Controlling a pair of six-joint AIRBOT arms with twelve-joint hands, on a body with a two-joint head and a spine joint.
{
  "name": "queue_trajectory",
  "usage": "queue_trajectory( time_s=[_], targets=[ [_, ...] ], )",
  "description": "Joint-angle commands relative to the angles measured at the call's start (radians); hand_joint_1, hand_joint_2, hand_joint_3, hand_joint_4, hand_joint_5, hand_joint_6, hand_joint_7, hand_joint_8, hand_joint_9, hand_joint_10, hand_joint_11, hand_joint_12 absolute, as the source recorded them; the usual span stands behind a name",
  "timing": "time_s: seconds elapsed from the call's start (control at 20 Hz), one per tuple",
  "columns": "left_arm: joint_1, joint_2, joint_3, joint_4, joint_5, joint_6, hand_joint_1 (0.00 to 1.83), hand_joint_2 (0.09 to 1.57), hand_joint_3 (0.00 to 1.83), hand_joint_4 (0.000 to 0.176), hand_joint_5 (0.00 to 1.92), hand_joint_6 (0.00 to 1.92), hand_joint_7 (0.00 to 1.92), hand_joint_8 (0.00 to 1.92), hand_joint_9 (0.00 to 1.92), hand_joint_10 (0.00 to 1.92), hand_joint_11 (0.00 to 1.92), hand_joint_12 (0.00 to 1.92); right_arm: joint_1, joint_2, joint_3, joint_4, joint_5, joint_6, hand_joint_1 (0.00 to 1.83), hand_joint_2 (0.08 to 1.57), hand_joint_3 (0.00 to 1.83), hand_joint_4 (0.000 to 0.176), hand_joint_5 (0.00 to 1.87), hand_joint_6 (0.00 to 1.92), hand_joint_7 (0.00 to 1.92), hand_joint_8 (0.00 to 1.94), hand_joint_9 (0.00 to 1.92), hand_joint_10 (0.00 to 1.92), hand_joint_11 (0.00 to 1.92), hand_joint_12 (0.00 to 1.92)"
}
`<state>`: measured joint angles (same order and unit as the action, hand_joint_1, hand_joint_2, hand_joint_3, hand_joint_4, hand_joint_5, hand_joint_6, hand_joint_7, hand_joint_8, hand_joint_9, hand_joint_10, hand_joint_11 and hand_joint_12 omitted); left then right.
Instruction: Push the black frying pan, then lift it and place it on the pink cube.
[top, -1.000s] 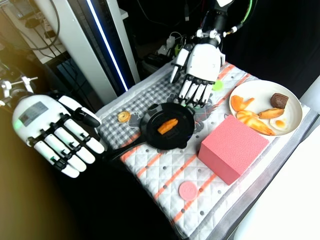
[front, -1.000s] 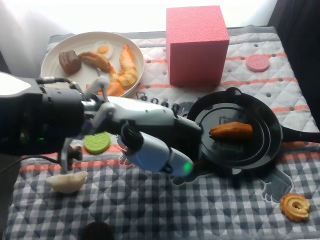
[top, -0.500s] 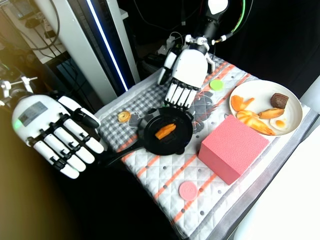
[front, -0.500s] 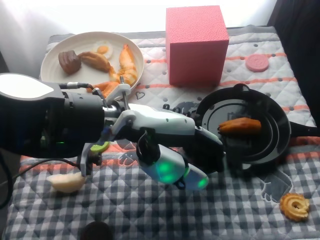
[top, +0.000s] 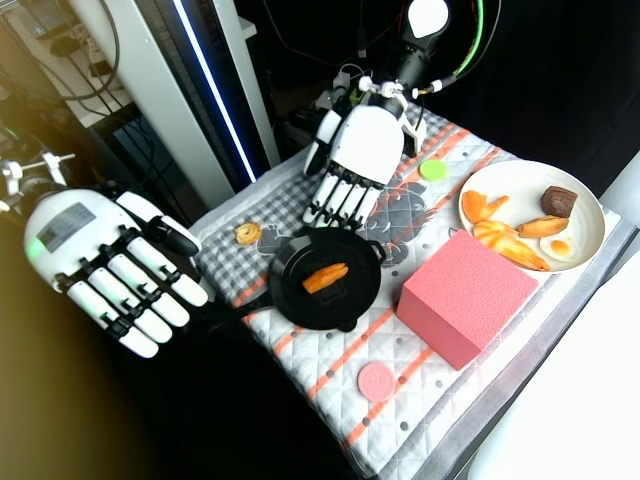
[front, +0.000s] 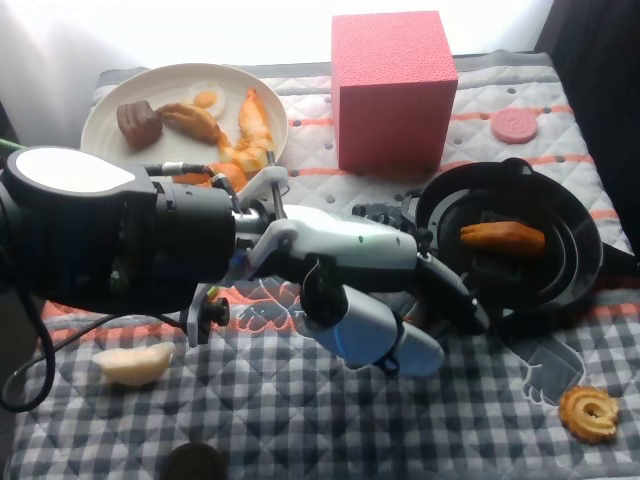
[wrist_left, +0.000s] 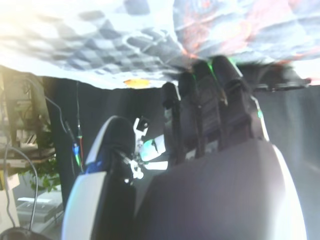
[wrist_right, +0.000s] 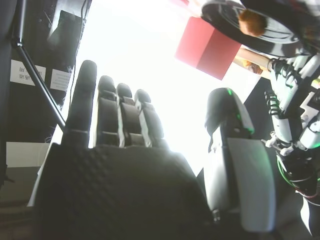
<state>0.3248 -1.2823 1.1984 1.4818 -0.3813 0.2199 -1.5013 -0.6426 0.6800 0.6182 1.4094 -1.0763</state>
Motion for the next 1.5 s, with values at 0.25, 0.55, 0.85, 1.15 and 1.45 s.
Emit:
queue_trajectory(
  time_s=[0.25, 0.55, 0.85, 1.15, 1.45],
  targets=[
    [-0.028, -0.028, 0.012, -0.067, -0.038, 0.03, 0.45, 1.36, 0.0, 0.0, 0.53, 0.0, 0.54, 0.0, 0.26, 0.58, 0.0, 1.14, 0.003, 0.0, 0.008, 0.002, 0.128, 0.002, 0.36, 1.27, 0.0, 0.0, 0.0, 0.0, 0.0, 0.0, 0.0, 0.0, 0.0, 0.39],
    [-0.028, -0.051, 0.021, -0.068, -0.04, 0.03, 0.49, 1.34, 0.0, 0.056, 0.45, 0.4, 0.62, 0.02, 0.29, 0.77, 0.0, 1.36, 0.003, 0.0, 0.008, 0.002, 0.129, 0.002, 0.33, 1.28, 0.0, 0.009, 0.0, 0.0, 0.0, 0.0, 0.0, 0.0, 0.0, 0.43],
    [-0.032, -0.086, 0.031, -0.07, -0.058, 0.032, 0.65, 1.28, 0.0, 0.018, 0.27, 1.1, 0.63, 0.03, 0.29, 0.73, 0.0, 1.41, 0.003, 0.0, 0.009, 0.001, 0.129, 0.002, 0.31, 1.28, 0.0, 0.009, 0.0, 0.0, 0.0, 0.0, 0.0, 0.0, 0.0, 0.31],
    [-0.036, -0.095, 0.031, -0.109, -0.084, 0.057, 0.62, 1.41, 0.01, 0.15, 0.4, 1.62, 0.57, 0.0, 0.12, 0.82, 0.0, 1.12, 0.003, 0.0, 0.009, 0.001, 0.129, 0.002, 0.33, 1.27, 0.0, 0.005, 0.0, 0.0, 0.0, 0.0, 0.0, 0.0, 0.0, 0.38],
    [-0.036, -0.098, 0.031, -0.125, -0.093, 0.064, 0.58, 1.34, 0.0, 0.059, 0.3, 1.14, 0.51, 0.0, 0.25, 0.18, 0.0, 0.65, 0.002, 0.0, 0.009, 0.001, 0.129, 0.002, 0.32, 1.28, 0.0, 0.015, 0.0, 0.0, 0.0, 0.0, 0.0, 0.0, 0.0, 0.16]
  ],
)
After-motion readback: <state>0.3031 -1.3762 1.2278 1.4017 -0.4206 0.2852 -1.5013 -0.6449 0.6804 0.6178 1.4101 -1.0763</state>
